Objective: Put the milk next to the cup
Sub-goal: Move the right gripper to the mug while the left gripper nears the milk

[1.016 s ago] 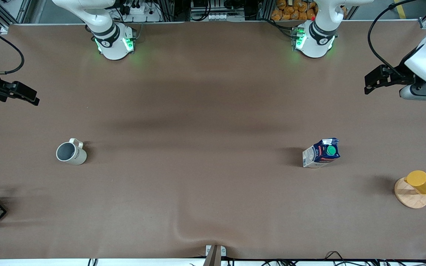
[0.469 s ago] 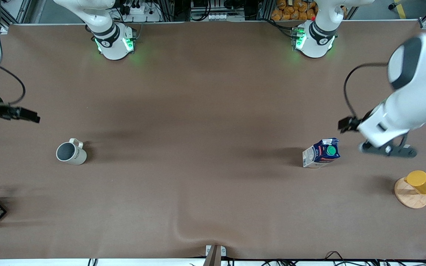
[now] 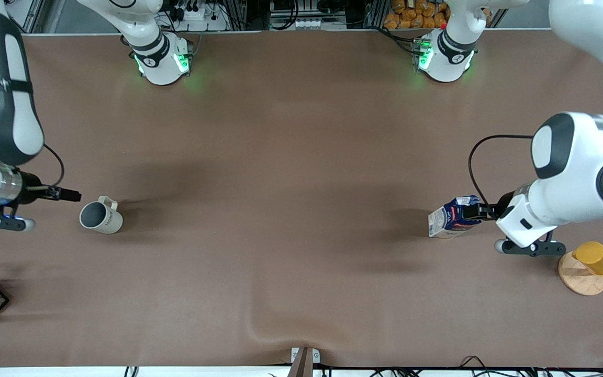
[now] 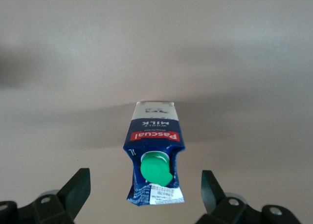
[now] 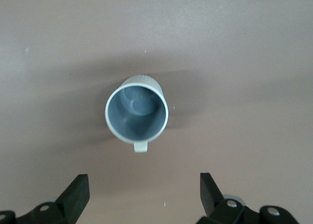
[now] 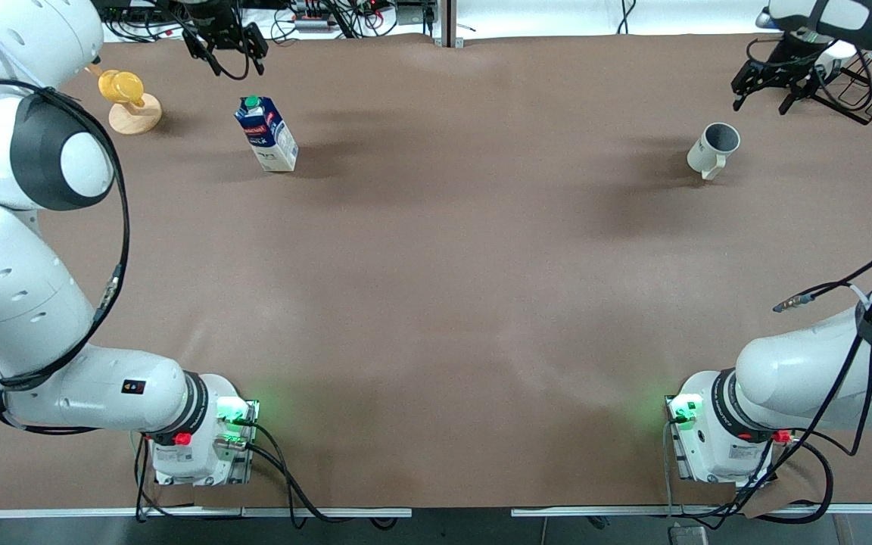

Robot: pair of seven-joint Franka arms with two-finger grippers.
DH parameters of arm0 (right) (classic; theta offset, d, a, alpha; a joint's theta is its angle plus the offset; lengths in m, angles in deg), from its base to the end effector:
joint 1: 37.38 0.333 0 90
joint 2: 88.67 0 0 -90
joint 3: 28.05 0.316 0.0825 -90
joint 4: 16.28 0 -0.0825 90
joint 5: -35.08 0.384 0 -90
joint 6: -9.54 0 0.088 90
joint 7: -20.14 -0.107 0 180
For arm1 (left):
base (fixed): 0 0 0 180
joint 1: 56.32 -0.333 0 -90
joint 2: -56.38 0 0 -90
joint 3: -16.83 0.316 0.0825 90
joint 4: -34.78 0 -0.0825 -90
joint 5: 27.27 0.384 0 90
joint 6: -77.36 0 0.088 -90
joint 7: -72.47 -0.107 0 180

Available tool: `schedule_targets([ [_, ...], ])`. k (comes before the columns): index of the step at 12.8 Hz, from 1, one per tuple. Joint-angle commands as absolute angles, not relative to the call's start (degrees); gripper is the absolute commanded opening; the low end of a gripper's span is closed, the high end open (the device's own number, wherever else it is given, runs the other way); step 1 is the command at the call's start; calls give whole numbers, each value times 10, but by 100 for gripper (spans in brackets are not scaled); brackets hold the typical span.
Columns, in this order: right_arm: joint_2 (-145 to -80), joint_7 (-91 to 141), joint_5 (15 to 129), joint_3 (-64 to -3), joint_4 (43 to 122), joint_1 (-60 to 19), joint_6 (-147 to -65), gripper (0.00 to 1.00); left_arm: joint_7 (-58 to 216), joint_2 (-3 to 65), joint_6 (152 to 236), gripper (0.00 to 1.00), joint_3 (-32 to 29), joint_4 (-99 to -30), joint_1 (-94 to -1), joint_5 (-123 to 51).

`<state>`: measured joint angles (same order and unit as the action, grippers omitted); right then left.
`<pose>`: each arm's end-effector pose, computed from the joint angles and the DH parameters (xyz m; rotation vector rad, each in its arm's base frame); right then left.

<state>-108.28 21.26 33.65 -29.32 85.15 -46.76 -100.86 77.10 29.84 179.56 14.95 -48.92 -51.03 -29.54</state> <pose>0.6112 -0.1157 0.3543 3.1076 -0.2411 -0.2935 0.6707 -0.0844 0.4054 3.0949 -0.0477 -0.2245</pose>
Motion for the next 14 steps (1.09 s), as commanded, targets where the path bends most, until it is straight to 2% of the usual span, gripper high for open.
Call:
schedule_targets([
  [1, -1111, 246, 332, -285, 866, -489, -1069, 100, 783, 298, 1811, 100, 151, -529, -509, -296],
  [4, -1148, 258, 333, -284, 868, -499, -1119, 99, 784, 288, 1813, 100, 151, -533, -501, -294],
  [5, -1157, 258, 333, -284, 867, -498, -1123, 92, 784, 287, 1813, 100, 151, -540, -501, -294],
  [6, -1166, 258, 333, -284, 867, -498, -1129, 76, 784, 285, 1813, 100, 151, -545, -499, -281],
  [7, -1172, 258, 333, -283, 867, -498, -1137, 51, 790, 281, 1813, 100, 149, -553, -493, -260],
  [8, -1176, 258, 333, -283, 867, -498, -1140, 21, 797, 280, 1813, 100, 149, -555, -490, -257],
  [9, -1177, 258, 333, -283, 867, -498, -1140, 0, 800, 272, 1813, 100, 149, -554, -490, -256],
  [11, -1177, 257, 333, -283, 867, -496, -1139, 0, 802, 261, 1813, 99, 149, -551, -489, -256],
  [12, -1176, 257, 333, -282, 866, -493, -1136, 0, 803, 261, 1814, 51, 149, -551, -488, -256],
  [13, -1171, 250, 333, -281, 866, -488, -1132, 0, 803, 261, 1813, 10, 149, -550, -488, -256],
  [14, -1165, 245, 334, -280, 859, -480, -1110, 0, 803, 261, 1814, 0, 150, -549, -488, -255],
])
